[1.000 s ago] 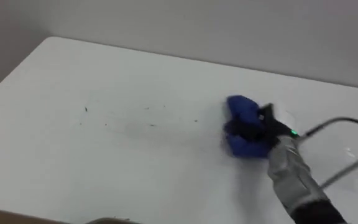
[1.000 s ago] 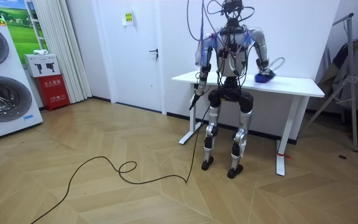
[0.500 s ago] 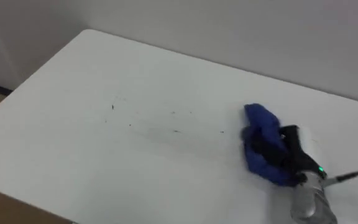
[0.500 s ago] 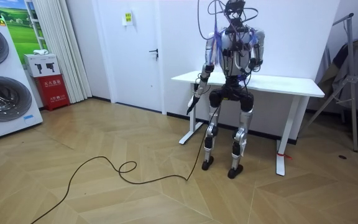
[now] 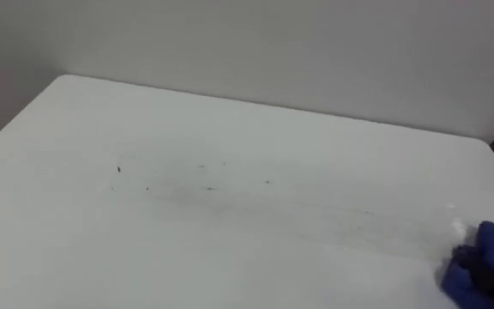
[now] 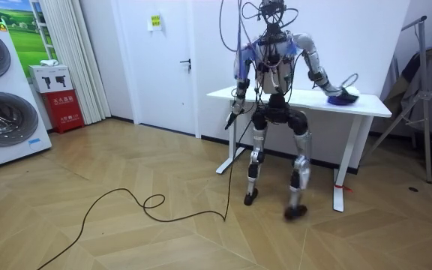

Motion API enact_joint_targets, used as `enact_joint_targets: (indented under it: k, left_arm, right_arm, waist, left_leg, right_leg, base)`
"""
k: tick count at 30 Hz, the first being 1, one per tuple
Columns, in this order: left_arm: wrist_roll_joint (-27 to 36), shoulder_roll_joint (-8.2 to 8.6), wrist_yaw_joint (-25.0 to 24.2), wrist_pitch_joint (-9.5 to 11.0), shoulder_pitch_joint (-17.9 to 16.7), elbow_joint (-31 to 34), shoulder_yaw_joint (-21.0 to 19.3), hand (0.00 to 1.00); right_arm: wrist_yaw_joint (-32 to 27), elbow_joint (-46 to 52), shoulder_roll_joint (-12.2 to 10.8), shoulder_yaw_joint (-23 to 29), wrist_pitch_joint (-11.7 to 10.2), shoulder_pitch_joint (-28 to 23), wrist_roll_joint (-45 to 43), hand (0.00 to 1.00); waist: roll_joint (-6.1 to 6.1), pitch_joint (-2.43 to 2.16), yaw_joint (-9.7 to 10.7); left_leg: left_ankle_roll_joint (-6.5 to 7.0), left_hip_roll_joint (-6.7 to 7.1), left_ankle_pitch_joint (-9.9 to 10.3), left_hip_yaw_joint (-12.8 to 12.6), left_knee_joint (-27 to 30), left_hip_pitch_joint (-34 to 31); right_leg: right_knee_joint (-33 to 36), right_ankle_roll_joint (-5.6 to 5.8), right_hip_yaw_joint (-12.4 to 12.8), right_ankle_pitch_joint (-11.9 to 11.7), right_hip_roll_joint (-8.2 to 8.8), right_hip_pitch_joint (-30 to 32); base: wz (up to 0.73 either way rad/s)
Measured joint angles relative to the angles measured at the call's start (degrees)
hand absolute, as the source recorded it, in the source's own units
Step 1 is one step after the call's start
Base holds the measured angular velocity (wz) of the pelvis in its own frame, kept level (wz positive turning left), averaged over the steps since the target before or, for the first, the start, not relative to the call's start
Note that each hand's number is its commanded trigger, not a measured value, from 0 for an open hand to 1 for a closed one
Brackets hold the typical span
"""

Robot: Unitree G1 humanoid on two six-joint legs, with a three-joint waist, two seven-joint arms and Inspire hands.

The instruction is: Wipe table

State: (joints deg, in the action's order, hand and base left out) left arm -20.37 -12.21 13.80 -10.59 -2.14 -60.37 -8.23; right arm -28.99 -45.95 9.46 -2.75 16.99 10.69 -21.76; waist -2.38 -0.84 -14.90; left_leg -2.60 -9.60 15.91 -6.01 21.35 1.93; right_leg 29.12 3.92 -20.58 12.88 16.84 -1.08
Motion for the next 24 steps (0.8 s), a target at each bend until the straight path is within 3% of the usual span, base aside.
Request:
enact_joint_targets:
  k: [1,2,3,4,6,7,8,9,10,11,12,14,15,17,18,20,22,23,24]
  left_arm:
    - [0.0,-0.22,-0.3,0.0,0.7,-0.3,0.6,0.0]
    - [0.0,-0.23,-1.0,-0.3,3.1,-0.3,0.9,0.0]
    - [0.7,-0.09,-1.1,-0.2,6.0,-0.1,2.6,0.0]
    - [1.2,-0.17,-1.3,-0.3,7.0,0.1,3.6,0.0]
    - [2.9,-0.28,-2.6,-1.6,9.5,1.1,5.1,0.0]
    - [3.0,-0.42,-2.7,-1.7,9.4,1.3,4.8,0.0]
    - [3.9,-0.33,-2.9,-2.5,8.4,2.3,3.9,0.0]
    - [6.0,-0.29,-3.1,-3.1,6.9,2.9,3.5,0.0]
    - [7.3,-0.16,-3.2,-3.2,6.1,3.0,3.5,0.0]
    - [7.9,0.22,-3.6,-3.3,4.1,3.0,3.8,0.0]
    - [7.9,0.15,-4.1,-3.5,1.3,3.4,3.5,0.0]
    - [8.0,0.21,-4.3,-3.8,-0.5,4.3,2.8,0.0]
    - [8.6,0.23,-4.4,-3.6,-0.5,4.2,2.8,0.0]
    - [9.1,0.15,-4.4,-2.3,-0.4,4.1,2.6,0.0]
    - [10.9,0.15,-4.2,-1.3,-0.5,4.1,2.7,0.0]
    - [11.4,0.78,-4.1,-0.8,-0.6,4.0,2.7,0.0]
    - [11.4,1.96,-3.7,-0.9,-0.7,4.1,2.8,0.0]
    - [11.6,2.45,-3.2,-0.9,-0.6,4.1,2.9,0.0]
    - [12.9,2.3,-2.2,-1.3,-0.8,4.1,2.8,0.0]
  right_arm:
    - [1.2,0.0,-1.5,-2.4,0.8,3.8,-1.0,1.0]
    - [4.6,-0.1,-5.2,-7.2,1.4,11.4,-2.6,1.0]
    - [8.1,-0.4,-7.0,-11.2,0.4,17.7,-4.2,1.0]
    - [10.0,-0.3,-7.6,-12.5,-0.5,20.5,-5.3,1.0]
    - [13.9,0.4,-7.7,-13.9,-4.0,26.8,-6.8,1.0]
    - [14.1,0.4,-7.7,-13.6,-4.2,27.3,-7.1,1.0]
    - [14.0,0.9,-6.8,-13.3,-4.6,25.9,-8.0,1.0]
    - [14.0,0.9,-5.3,-13.3,-4.8,21.7,-8.7,1.0]
    - [14.1,0.8,-4.1,-13.1,-4.8,18.7,-9.1,1.0]
    - [12.5,3.2,-2.0,-9.7,-7.7,11.6,-7.9,1.0]
    - [10.5,5.4,0.4,-7.5,-10.0,6.5,-7.8,1.0]
    - [8.6,7.7,3.9,-2.4,-10.6,0.2,-7.1,1.0]
    - [7.9,8.2,6.1,1.0,-10.6,-2.9,-6.5,1.0]
    - [7.9,8.1,7.2,4.3,-10.4,-5.2,-5.5,1.0]
    - [7.9,8.1,7.1,4.5,-10.4,-5.6,-5.0,1.0]
    - [7.9,8.4,6.0,4.4,-9.4,-4.7,-5.5,1.0]
    - [7.9,9.5,5.4,3.9,-7.2,-2.9,-6.2,1.0]
    - [8.0,10.7,4.8,3.1,-5.6,-1.5,-7.1,1.0]
    - [8.1,11.6,3.4,0.0,-4.1,0.6,-7.9,1.0]
  waist:
    - [-0.2,0.23,-0.3]
    - [-0.62,0.89,-1.7]
    - [-0.79,1.52,-3.5]
    - [-0.85,1.57,-4.1]
    - [-1.51,1.28,-4.5]
    - [-1.57,1.31,-4.5]
    - [-0.99,1.21,-4.2]
    - [-1.21,1.22,-2.2]
    - [-1.05,1.36,-0.9]
    - [-1.08,1.23,2.3]
    - [-0.84,1.25,6.5]
    - [-1.16,0.97,9.9]
    - [-0.68,0.99,10.9]
    - [-0.14,0.98,11.4]
    - [0.05,0.95,11.1]
    - [0.77,0.93,10.0]
    - [1.8,0.92,9.2]
    - [2.5,0.88,7.0]
    - [2.7,0.8,5.2]
  left_leg:
    - [-0.77,-0.72,-0.3,-0.1,0.3,-1.2]
    - [-2.09,-2.2,-1.1,0.5,0.4,-3.4]
    - [-3.84,-3.74,-2.1,1.7,0.2,-5.8]
    - [-4.97,-4.44,-2.9,3.0,0.1,-7.3]
    - [-9.69,-7.06,-6.9,8.2,-2.4,-10.6]
    - [-10.56,-7.96,-7.4,9.0,-2.8,-10.7]
    - [-9.6,-10.26,-8.6,9.4,-3.0,-10.7]
    - [-5.48,-11.96,-12.0,7.6,-3.9,-10.5]
    - [-4.73,-12.37,-13.8,6.6,-4.2,-10.4]
    - [-5.3,-12.45,-14.8,3.8,-3.7,-10.0]
    - [-5.4,-11.54,-14.7,1.1,-3.1,-9.6]
    - [-5.66,-9.32,-13.7,-2.1,-0.8,-9.6]
    - [-5.59,-8.11,-11.5,-3.5,0.9,-8.8]
    - [-5.16,-6.5,-7.7,-4.6,2.9,-7.2]
    - [-5.15,-5.82,-6.1,-5.4,3.0,-5.6]
    - [-4.62,-5.23,-4.6,-5.5,2.4,-3.9]
    - [-5.19,-4.46,-4.1,-7.0,0.4,-2.8]
    - [-5.91,-4.03,-3.7,-8.6,-1.7,-1.8]
    - [-5.76,-3.29,-3.8,-8.7,-3.4,-1.3]
  right_leg:
    - [-1.6,0.54,-0.1,-0.4,1.0,0.1]
    - [-5.5,1.35,0.2,-1.2,2.25,0.0]
    - [-9.8,1.87,0.1,-3.3,2.42,0.0]
    - [-11.8,1.91,0.3,-4.3,2.14,0.0]
    - [-16.0,1.81,0.7,-6.1,0.49,0.7]
    - [-14.6,3.7,1.0,-5.7,0.14,1.8]
    - [-8.1,5.96,1.4,-1.8,-1.87,3.2]
    - [-4.9,4.01,0.2,0.7,-3.41,3.0]
    - [-4.7,3.44,-0.5,1.4,-3.94,2.2]
    - [-5.5,2.99,-1.9,2.0,-4.94,0.3]
    - [-7.1,2.83,-3.3,2.1,-5.29,-1.2]
    - [-9.8,2.44,-5.3,2.1,-5.3,-3.1]
    - [-11.0,2.05,-5.2,1.9,-5.55,-3.8]
    - [-11.9,1.68,-4.1,1.6,-6.21,-4.9]
    - [-12.5,1.67,-2.4,1.2,-6.69,-5.2]
    - [-13.7,1.99,0.1,0.1,-7.19,-5.1]
    - [-15.5,2.9,2.1,-1.9,-7.22,-4.7]
    - [-16.2,3.27,3.8,-3.3,-7.12,-3.2]
    - [-16.5,3.37,4.2,-4.8,-6.89,-1.6]
  base:
    - [-0.48]
    - [-0.17]
    - [0.06]
    - [0.55]
    - [0.94]
    - [0.69]
    - [0.6]
    - [0.66]
    - [0.81]
    - [0.67]
    - [0.54]
    - [0.18]
    - [-0.06]
    - [-0.42]
    - [-0.62]
    - [-0.7]
    - [-0.64]
    - [-0.96]
    - [-1.08]
